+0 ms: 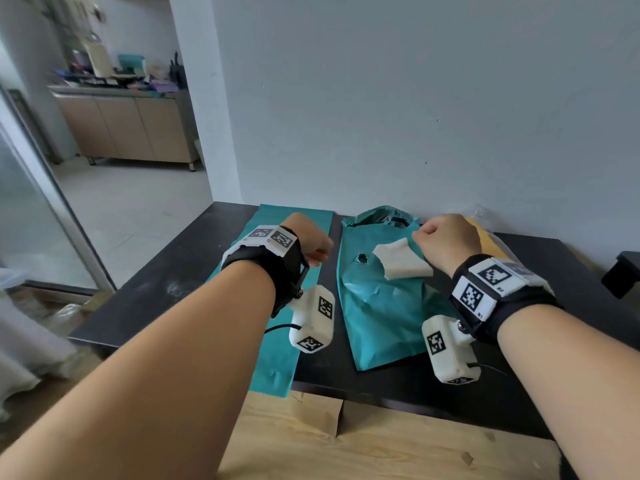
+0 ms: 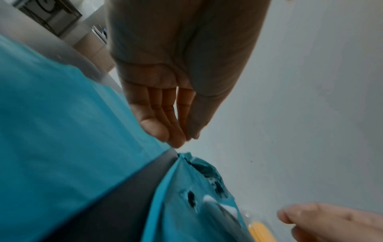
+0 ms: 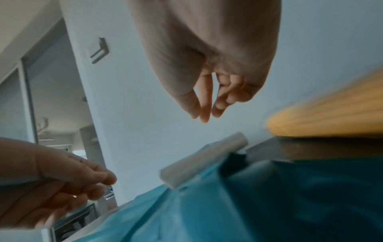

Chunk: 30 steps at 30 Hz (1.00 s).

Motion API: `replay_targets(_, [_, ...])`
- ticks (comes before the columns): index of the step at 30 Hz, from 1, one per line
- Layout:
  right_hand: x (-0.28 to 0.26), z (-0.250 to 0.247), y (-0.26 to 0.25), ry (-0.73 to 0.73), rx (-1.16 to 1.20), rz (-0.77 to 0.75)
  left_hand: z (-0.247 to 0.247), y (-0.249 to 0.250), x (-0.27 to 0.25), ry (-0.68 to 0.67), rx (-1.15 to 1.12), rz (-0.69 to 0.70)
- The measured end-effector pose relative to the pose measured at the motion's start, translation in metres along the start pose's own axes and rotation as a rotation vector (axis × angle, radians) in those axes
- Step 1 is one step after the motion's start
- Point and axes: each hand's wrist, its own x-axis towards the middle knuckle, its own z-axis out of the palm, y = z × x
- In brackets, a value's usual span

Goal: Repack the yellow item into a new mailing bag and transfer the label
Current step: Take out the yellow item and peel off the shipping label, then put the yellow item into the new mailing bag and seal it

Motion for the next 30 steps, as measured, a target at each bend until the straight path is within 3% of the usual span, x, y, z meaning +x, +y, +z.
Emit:
replay_targets(4, [-0.017,0.003,-0.033,-0.022,0.087,-0.141,-0.035,-0.023,-0.020,0.068,0.025,-0.015])
replay_targets(8, [-0.044,0.018,-0.067,-0.174,0.146,-0.244,-0.063,-0.053,-0.049,0.165,0.012,0.011])
replay_targets(11, [-0.068,0.030,-0.086,-0.397,0.102,-0.304,-0.076,-0.073,-0.070,0.134,0.042,-0.022])
replay_targets(14, [-0.094,0.046,-0.094,-0.685,-0.028,-0.342,-0.081,-0.097,-0.081,0.198,0.021,-0.030])
replay_targets(16, [-0.112,0.060,-0.095,-0.794,-0.134,-0.363,-0.082,-0.110,-0.088,0.199,0.029,-0.044])
replay_targets(21, [-0.139,0.078,-0.102,-0.738,-0.416,-0.493,-0.081,-0.130,-0.097,0.145,0.083,-0.045])
replay_targets(25, [-0.154,0.081,-0.106,-0.699,-0.560,-0.598,-0.073,-0.134,-0.100,0.072,0.251,-0.014])
replay_targets(30, [-0.147,0.070,-0.104,-0.587,-0.349,-0.638,-0.073,-0.128,-0.104,-0.157,0.466,0.006])
